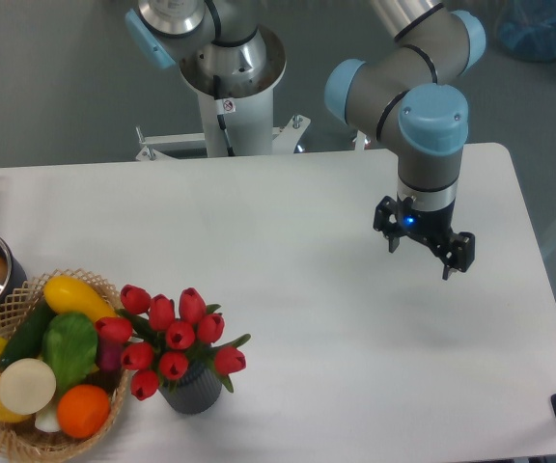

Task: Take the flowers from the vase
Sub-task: 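Move the open gripper toward the red tulips in the black vase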

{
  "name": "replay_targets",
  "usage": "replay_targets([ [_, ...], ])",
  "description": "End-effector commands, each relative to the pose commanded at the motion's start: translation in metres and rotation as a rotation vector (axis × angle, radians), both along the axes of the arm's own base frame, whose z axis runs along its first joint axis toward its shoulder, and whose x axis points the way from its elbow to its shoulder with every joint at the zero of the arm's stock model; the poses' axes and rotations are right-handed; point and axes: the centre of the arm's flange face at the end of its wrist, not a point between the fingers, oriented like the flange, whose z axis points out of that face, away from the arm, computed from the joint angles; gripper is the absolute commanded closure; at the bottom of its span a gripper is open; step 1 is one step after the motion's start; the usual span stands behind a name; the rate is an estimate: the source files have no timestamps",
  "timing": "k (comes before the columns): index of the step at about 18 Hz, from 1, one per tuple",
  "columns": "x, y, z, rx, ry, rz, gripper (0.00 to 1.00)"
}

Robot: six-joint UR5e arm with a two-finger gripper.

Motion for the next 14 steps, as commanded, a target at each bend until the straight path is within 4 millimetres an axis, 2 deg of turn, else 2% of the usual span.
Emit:
replay_targets([
  [5, 0.019, 0.023, -0.002, 0.003, -0.001, -0.026, 0.0],
  [7, 0.028, 0.033, -0.015, 0.005, -0.016, 0.005, 0.0],
  [9, 0.039, 0.042, -0.02, 0.023, -0.03, 0.046, 0.0],
  [14, 0.049, 0.064, -0.028, 0.06, -0.013, 0.015, 0.0],
])
